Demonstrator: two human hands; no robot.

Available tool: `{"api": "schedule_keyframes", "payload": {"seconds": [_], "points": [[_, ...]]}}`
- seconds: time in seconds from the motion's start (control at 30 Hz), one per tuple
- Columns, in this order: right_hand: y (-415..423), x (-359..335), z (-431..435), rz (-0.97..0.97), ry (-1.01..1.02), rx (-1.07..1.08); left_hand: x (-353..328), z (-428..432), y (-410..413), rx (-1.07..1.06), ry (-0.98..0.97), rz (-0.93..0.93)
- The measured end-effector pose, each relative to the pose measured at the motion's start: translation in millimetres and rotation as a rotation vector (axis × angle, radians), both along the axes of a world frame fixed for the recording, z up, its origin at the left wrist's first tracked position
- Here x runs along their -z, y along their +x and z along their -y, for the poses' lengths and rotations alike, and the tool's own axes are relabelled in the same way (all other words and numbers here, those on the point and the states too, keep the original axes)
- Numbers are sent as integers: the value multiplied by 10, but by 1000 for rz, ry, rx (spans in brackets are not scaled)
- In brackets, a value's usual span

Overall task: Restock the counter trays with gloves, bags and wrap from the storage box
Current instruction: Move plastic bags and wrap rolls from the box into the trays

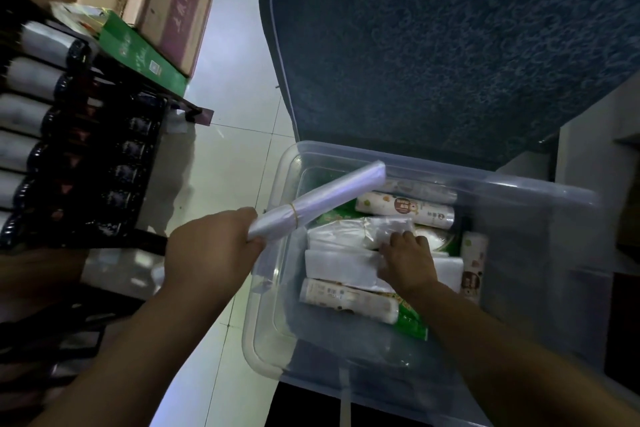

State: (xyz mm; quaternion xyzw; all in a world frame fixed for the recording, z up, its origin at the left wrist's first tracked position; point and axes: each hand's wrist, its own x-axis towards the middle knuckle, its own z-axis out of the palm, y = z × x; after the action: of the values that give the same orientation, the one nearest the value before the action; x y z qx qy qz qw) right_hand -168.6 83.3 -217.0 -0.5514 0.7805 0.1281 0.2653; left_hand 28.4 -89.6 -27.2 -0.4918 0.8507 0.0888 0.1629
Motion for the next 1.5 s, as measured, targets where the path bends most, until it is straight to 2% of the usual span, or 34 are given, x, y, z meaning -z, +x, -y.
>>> {"api": "schedule_keyframes", "payload": {"seconds": [0.1,0.2,0.23,0.33,0.5,0.6,0.77,1.03,1.2,1.37,1.5], "points": [[66,-149,-113,27,-1,15,28,-53,22,-31,62,-48],[137,-360,-258,120,-10,172,8,-88,38,-162,275,-173],[148,-453,-301,136,-35,224,-28,-94,36,-164,283,-209],[144,-805,-425,98,-102,377,-260,-138,-15,13,105,-165],[38,-1620,-619,-13,-281,723,-631,-179,-219,68,112,-206],[-40,-2190,-774,-60,-406,885,-893,-277,-479,82,169,-301],[-87,-3096,-1193,-117,-600,1111,-1488,-566,-952,280,137,-574],[27,-4124,-2301,-297,-893,1579,-2157,-1469,-1707,532,362,-852],[249,-4491,-3179,-291,-1093,1851,-2347,-2326,-2039,716,519,-782],[466,-4636,-4026,-334,-1237,2031,-2495,-3307,-2351,874,636,-792],[500,-4633,-4601,-261,-1376,2136,-2596,-4086,-2533,1000,744,-734]]}}
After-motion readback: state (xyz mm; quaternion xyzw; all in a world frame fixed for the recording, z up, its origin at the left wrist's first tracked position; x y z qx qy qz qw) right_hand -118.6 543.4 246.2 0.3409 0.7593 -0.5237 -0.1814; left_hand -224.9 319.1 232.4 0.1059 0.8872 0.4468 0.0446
